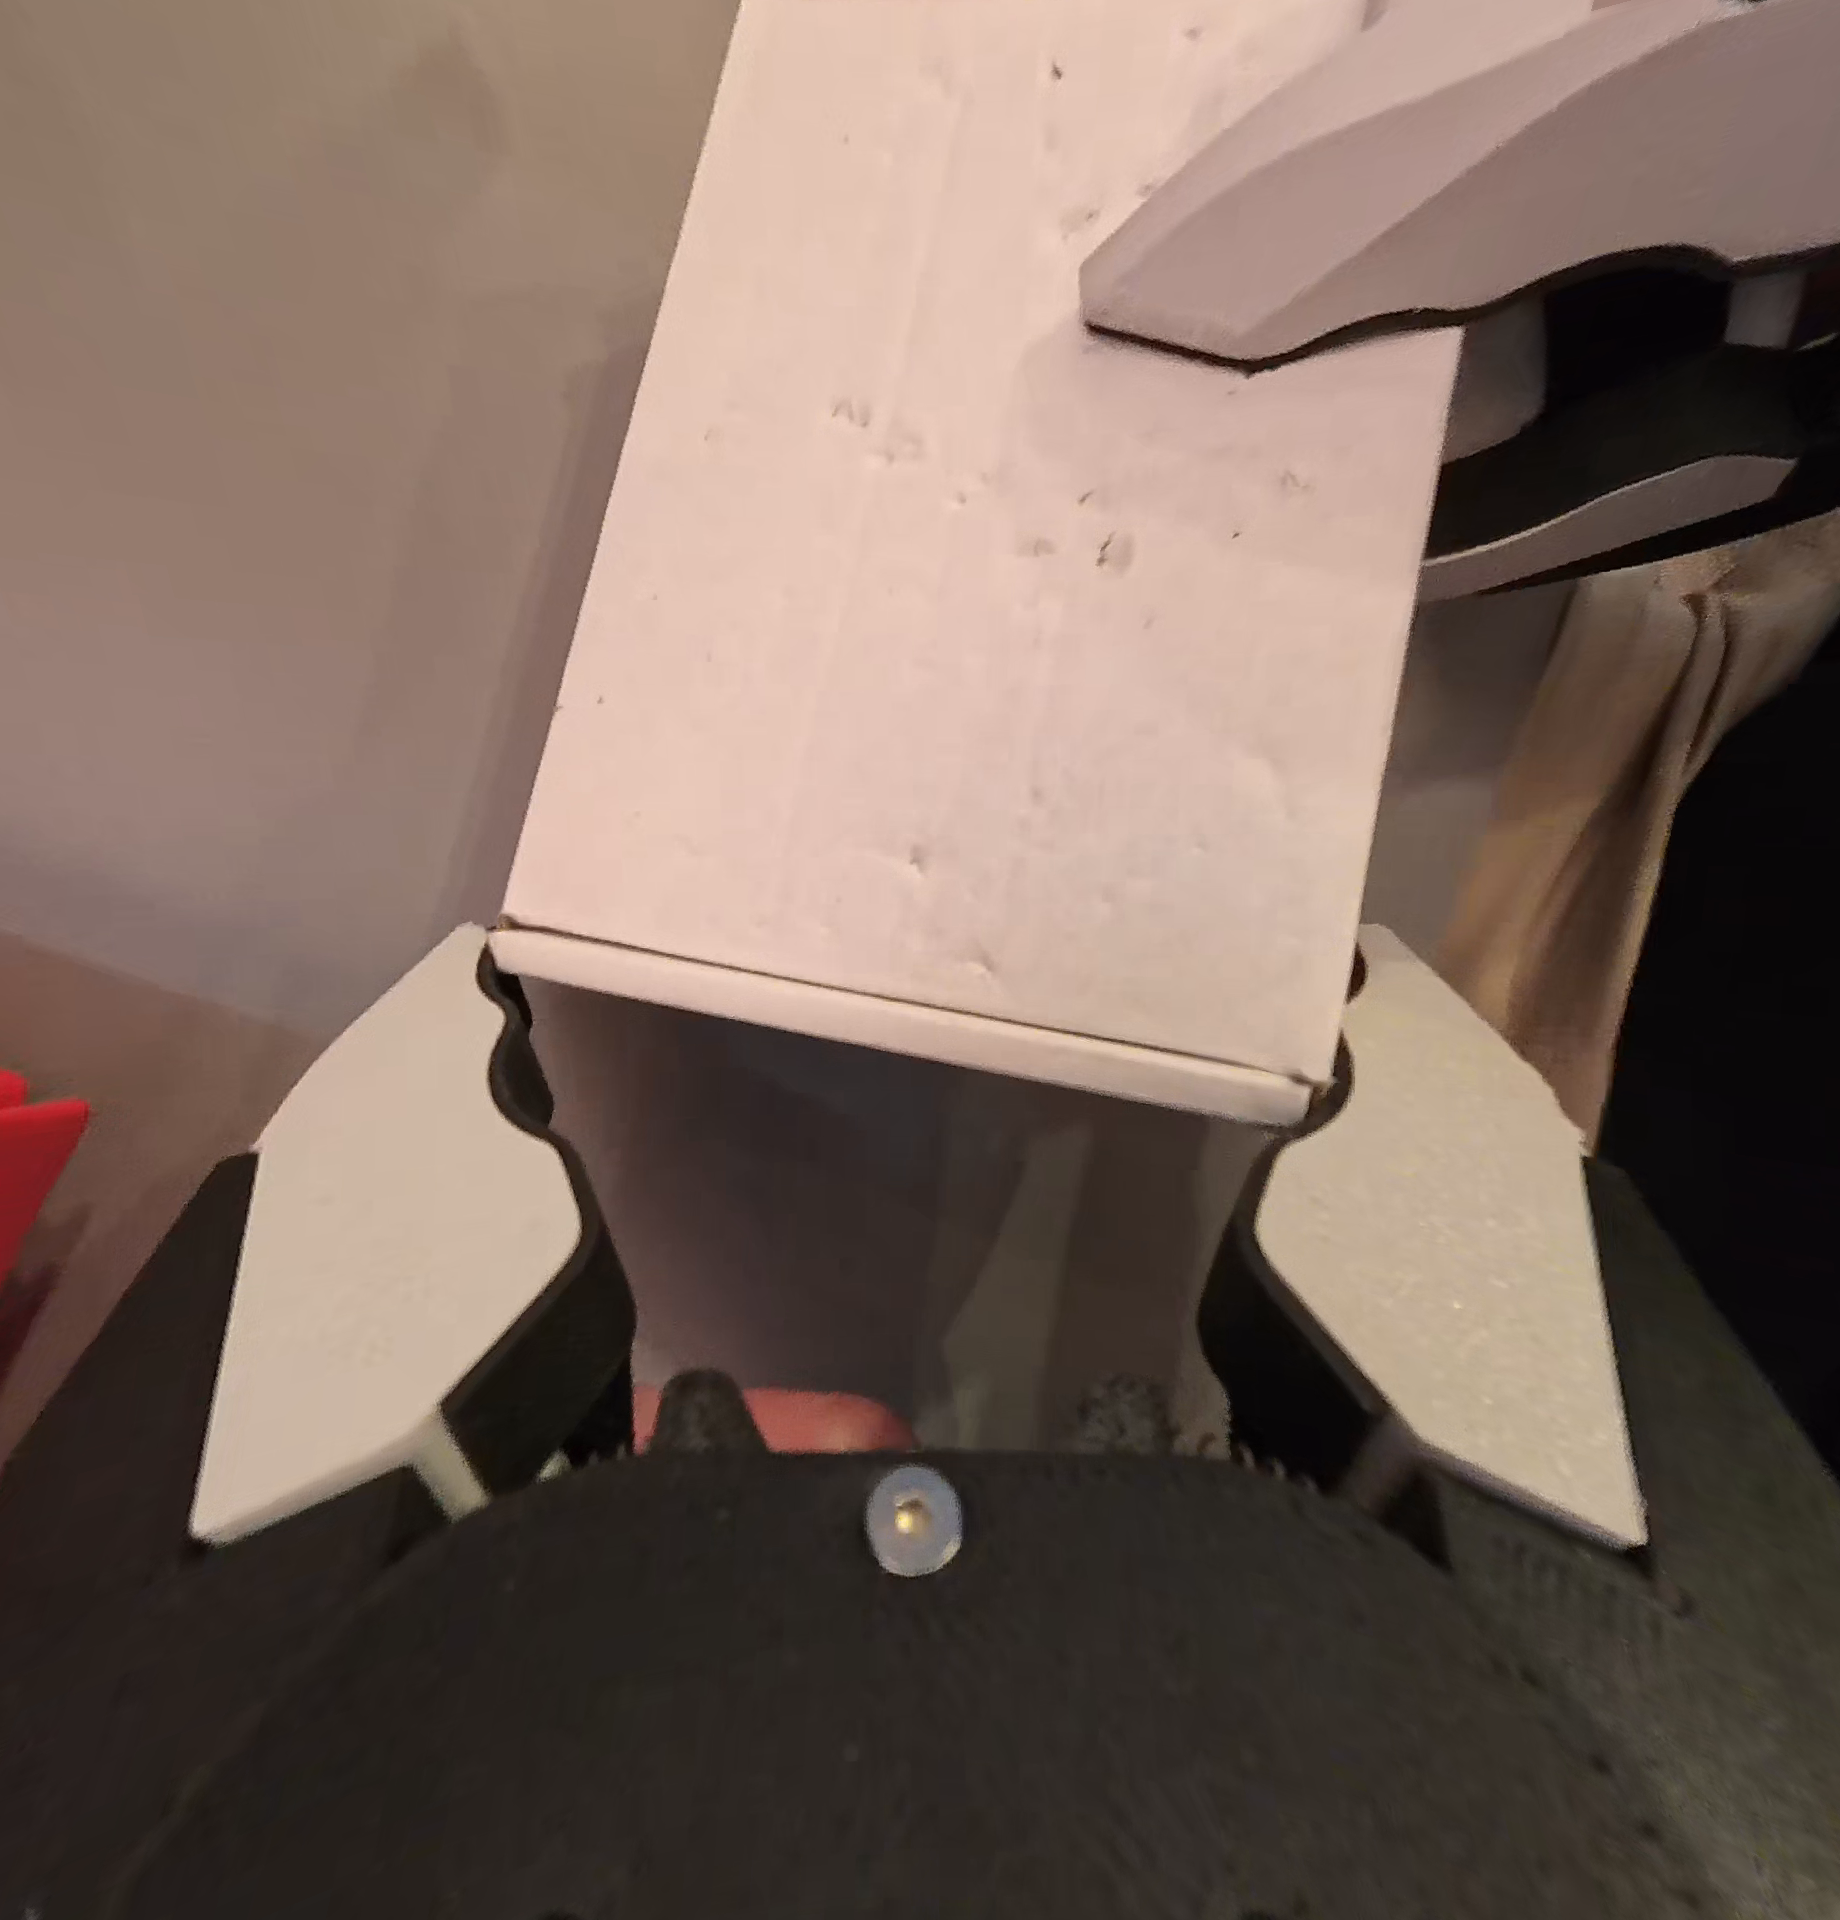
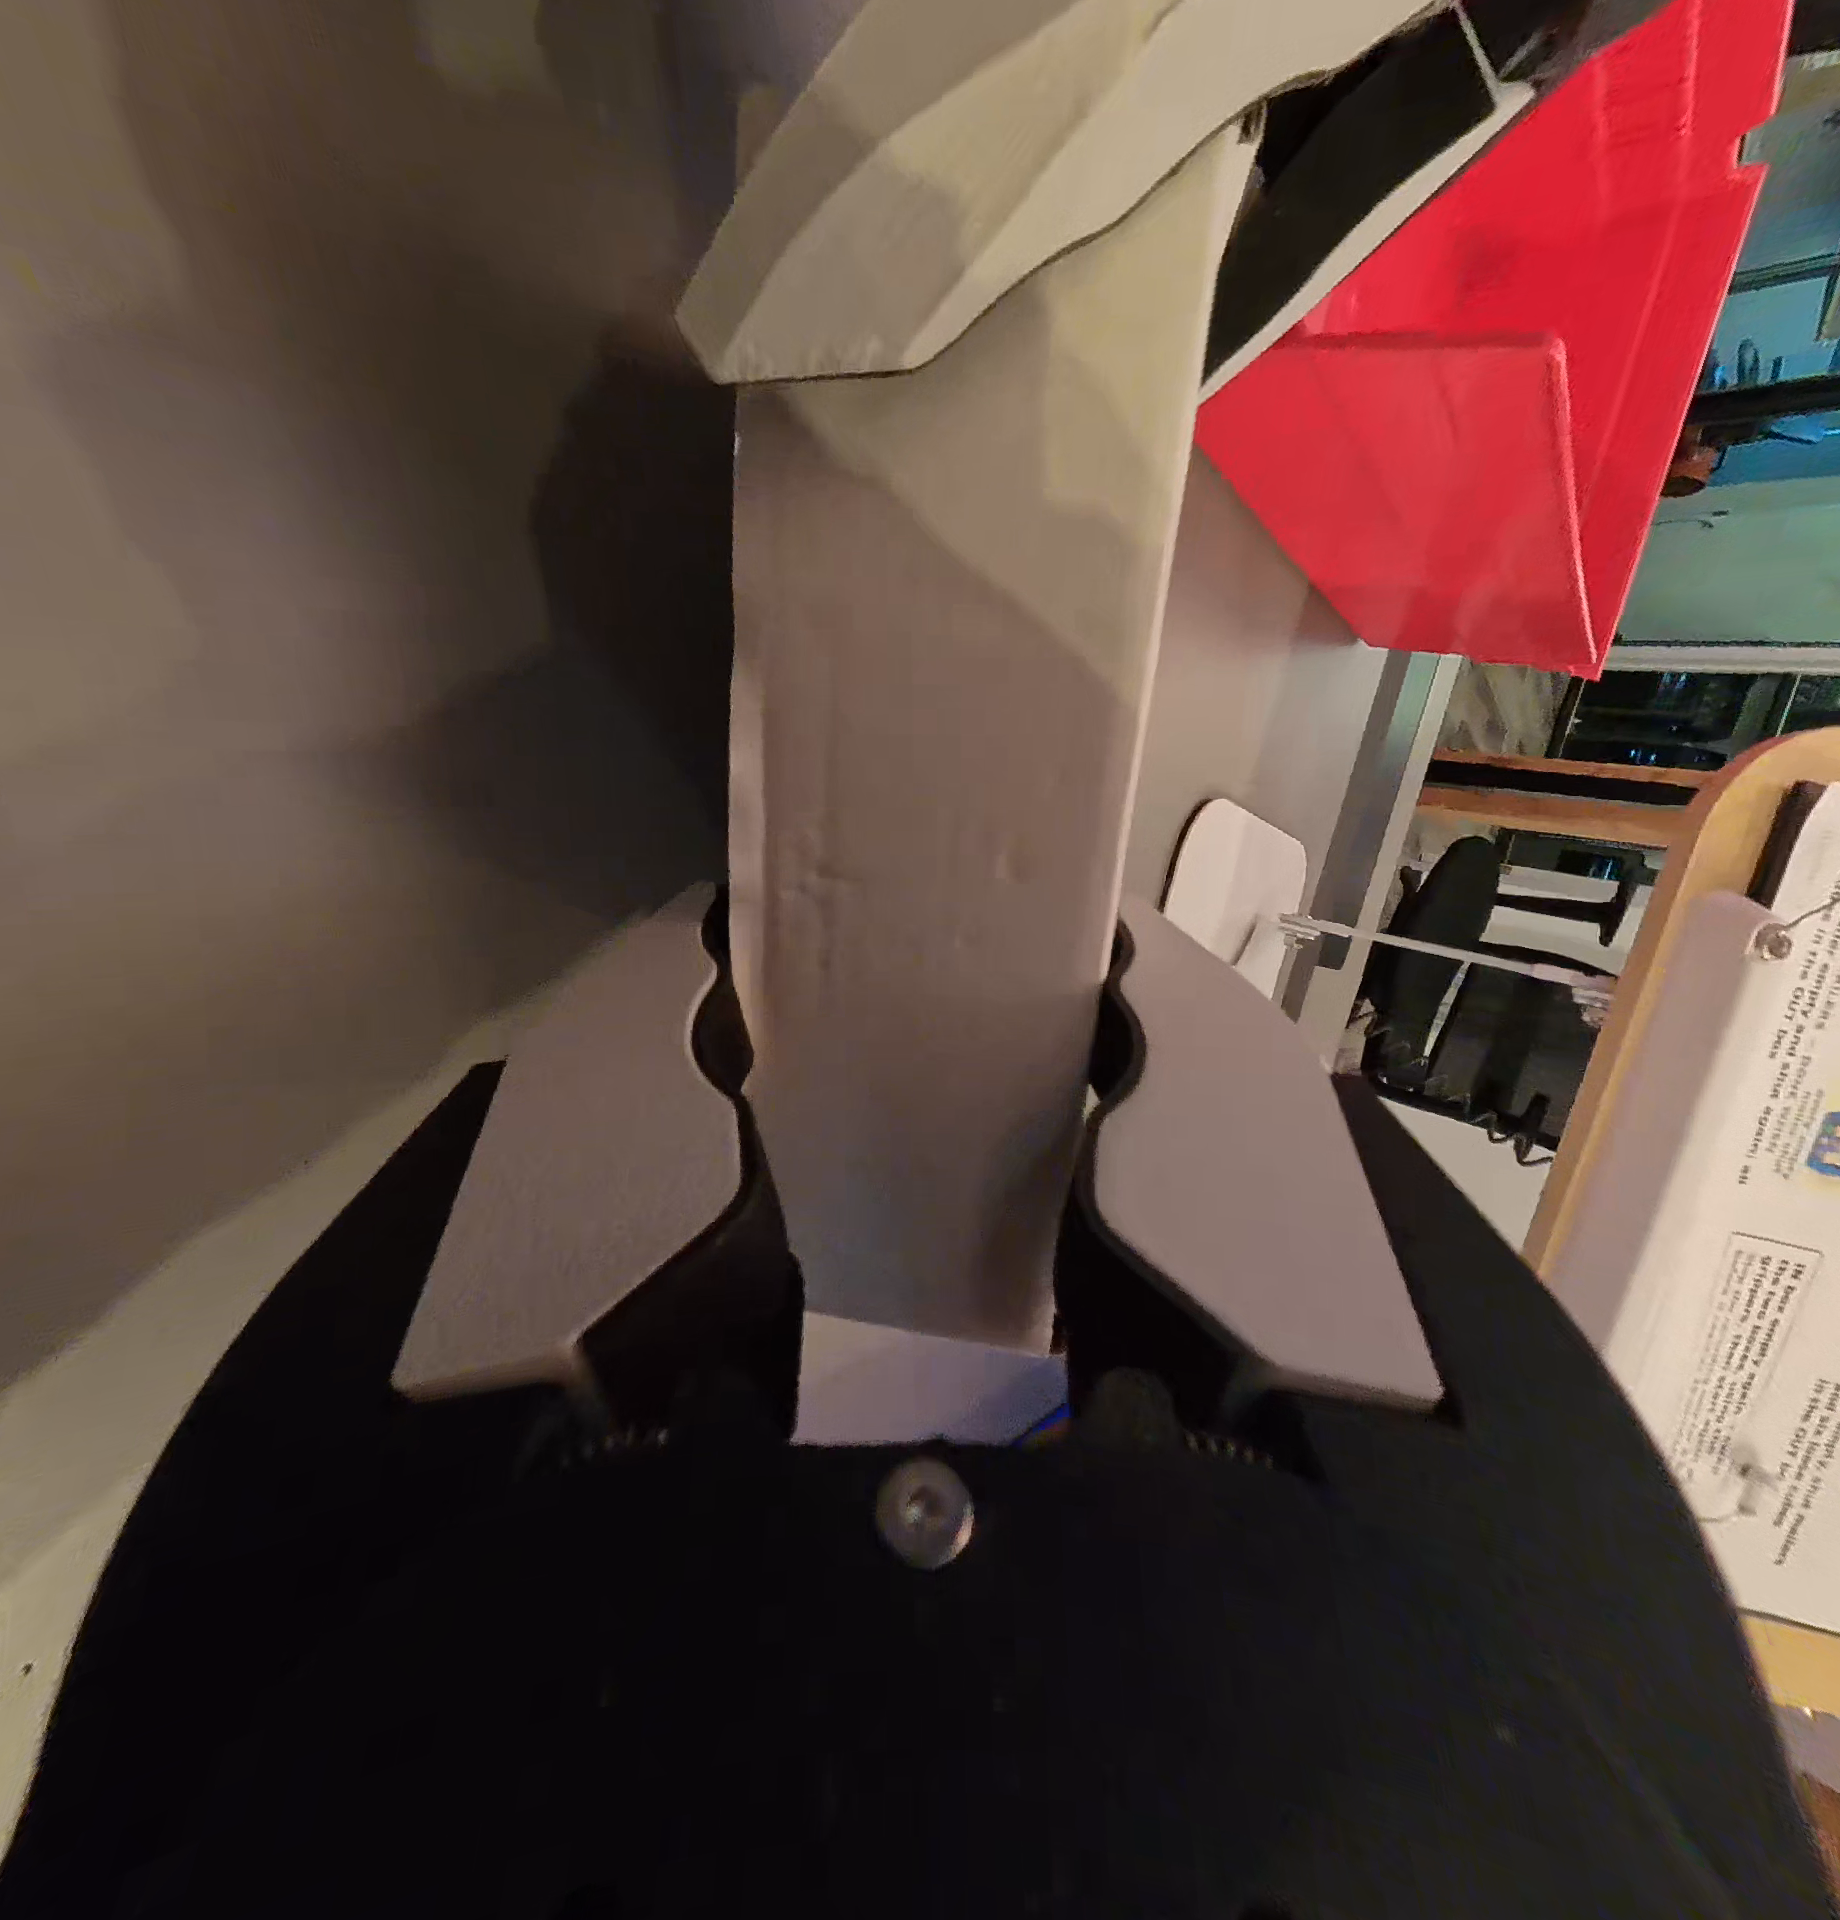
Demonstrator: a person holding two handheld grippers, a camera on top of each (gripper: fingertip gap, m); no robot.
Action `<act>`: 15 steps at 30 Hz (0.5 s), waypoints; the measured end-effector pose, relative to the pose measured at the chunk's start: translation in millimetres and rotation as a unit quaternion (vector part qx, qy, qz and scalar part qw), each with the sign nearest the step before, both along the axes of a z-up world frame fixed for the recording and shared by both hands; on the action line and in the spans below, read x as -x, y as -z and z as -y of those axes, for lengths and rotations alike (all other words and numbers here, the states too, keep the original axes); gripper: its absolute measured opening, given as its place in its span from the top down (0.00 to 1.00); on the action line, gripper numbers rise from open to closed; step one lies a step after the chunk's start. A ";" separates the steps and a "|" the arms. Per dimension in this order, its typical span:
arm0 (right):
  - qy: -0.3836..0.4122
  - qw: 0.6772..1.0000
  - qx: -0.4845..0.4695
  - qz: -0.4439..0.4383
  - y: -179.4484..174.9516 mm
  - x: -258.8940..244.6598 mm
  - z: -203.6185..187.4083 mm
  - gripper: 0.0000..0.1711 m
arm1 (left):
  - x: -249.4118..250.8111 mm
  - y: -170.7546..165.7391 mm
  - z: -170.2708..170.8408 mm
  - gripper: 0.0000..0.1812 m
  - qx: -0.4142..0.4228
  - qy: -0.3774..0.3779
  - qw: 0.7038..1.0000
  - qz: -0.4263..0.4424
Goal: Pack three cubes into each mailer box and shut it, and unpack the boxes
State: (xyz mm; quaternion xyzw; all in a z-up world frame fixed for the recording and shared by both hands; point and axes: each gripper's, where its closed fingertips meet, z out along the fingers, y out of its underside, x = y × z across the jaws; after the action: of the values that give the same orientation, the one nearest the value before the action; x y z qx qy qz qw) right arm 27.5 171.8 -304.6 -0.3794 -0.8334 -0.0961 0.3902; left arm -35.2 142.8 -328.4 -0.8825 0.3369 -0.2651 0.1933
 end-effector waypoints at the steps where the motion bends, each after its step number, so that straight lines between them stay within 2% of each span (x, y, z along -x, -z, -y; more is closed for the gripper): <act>1: 0.000 1.000 0.006 -0.001 -2.3 -1.7 -0.3 0.63 | -2.6 -3.7 -0.5 0.23 -0.001 -0.002 1.000 0.009; 4: 0.007 0.999 0.024 -0.021 -21.0 -9.3 -3.5 0.63 | -11.7 -32.6 -7.1 0.25 -0.036 -0.010 0.997 0.069; 6: 0.021 0.999 0.024 -0.041 -43.7 -22.2 -12.6 0.63 | -12.7 -53.6 -9.9 0.30 -0.067 -0.015 0.993 0.099; 10: 0.076 0.993 -0.016 -0.084 -100.8 -78.0 -63.6 0.63 | -3.3 -72.0 -13.4 0.35 -0.108 -0.034 0.986 0.124; 13: 0.139 0.984 -0.058 -0.100 -135.2 -138.0 -121.4 0.63 | 2.3 -68.3 -17.2 0.50 -0.127 -0.039 0.985 0.113; 15: 0.173 0.978 -0.068 -0.092 -143.0 -175.6 -153.5 0.63 | 0.9 -65.1 -17.0 0.62 -0.123 -0.037 0.985 0.115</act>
State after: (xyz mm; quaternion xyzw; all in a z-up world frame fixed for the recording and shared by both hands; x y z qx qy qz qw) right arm 203.1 325.4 -161.6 -0.4972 -0.7074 -0.1830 0.4678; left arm -36.1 159.8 -263.4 -0.8273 0.3096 -0.3142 0.3478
